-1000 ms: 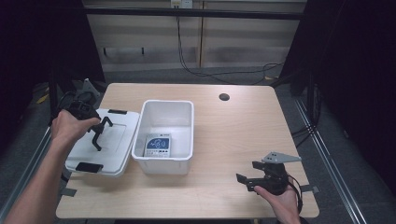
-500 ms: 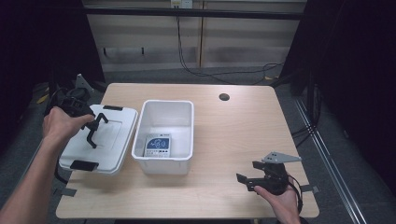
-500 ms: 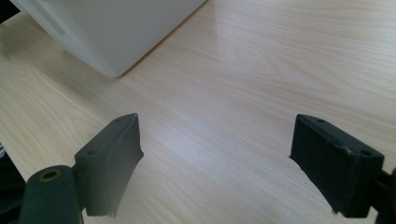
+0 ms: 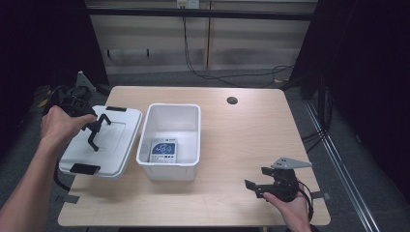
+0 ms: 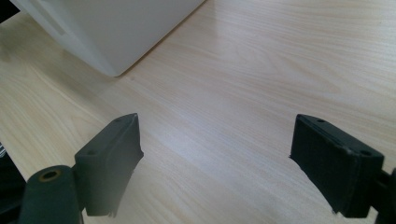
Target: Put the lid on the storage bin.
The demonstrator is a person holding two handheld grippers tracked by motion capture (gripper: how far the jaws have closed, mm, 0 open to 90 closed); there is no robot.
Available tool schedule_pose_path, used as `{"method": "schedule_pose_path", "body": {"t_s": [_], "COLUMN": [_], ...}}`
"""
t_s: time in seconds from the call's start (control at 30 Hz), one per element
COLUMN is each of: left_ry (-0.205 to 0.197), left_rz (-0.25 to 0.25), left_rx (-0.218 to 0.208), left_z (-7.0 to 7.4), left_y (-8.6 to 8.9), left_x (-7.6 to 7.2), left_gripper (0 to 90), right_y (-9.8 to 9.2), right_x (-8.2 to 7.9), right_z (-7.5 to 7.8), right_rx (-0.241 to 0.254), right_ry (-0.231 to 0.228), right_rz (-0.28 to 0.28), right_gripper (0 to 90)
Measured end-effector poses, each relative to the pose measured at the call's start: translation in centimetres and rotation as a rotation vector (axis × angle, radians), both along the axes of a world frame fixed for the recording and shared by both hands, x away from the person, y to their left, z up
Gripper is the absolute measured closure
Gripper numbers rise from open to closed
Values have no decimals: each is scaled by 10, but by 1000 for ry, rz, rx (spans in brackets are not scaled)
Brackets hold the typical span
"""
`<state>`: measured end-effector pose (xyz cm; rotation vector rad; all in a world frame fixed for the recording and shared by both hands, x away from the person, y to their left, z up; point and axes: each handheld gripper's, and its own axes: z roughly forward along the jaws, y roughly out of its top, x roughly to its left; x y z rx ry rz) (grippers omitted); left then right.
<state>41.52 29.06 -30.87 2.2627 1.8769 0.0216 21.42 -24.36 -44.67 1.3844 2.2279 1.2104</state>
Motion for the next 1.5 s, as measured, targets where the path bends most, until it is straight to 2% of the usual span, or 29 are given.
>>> {"method": "schedule_pose_path", "body": {"t_s": [0.43, 0.5, 0.57, 0.7, 0.87, 1.03, 1.1, 1.2, 1.5], "left_ry": [-6, -11, -18, -28, -38, -29, -46, -43, -40], "left_rz": [-7, -11, -18, -19, -28, -41, -35, -48, -84], "left_rx": [-2, -5, -28, -7, -21, -20, -14, -19, -26], "left_z": [16, 19, 23, 32, 42, 43, 45, 51, 56], "left_y": [-1, -1, -1, -3, -4, -10, -13, -17, -44], "left_x": [0, 0, -1, -2, -4, -5, -5, -5, -4], "left_gripper": [853, 852, 852, 852, 852, 852, 853, 852, 853], "right_y": [0, 0, 1, 1, 0, 1, 1, 1, 1], "right_x": [0, 0, 0, 0, 0, 0, 0, 0, 0], "right_z": [0, 0, 0, 0, 0, 0, 0, 0, 0], "right_rx": [-2, -2, -3, -1, -2, -1, 0, 0, 0], "right_ry": [1, 3, 1, 2, 1, 0, 1, 1, 1], "right_rz": [2, 1, 2, 1, 2, 4, 2, 2, 5], "right_gripper": [158, 158, 158, 157, 157, 157, 156, 155, 154]}}
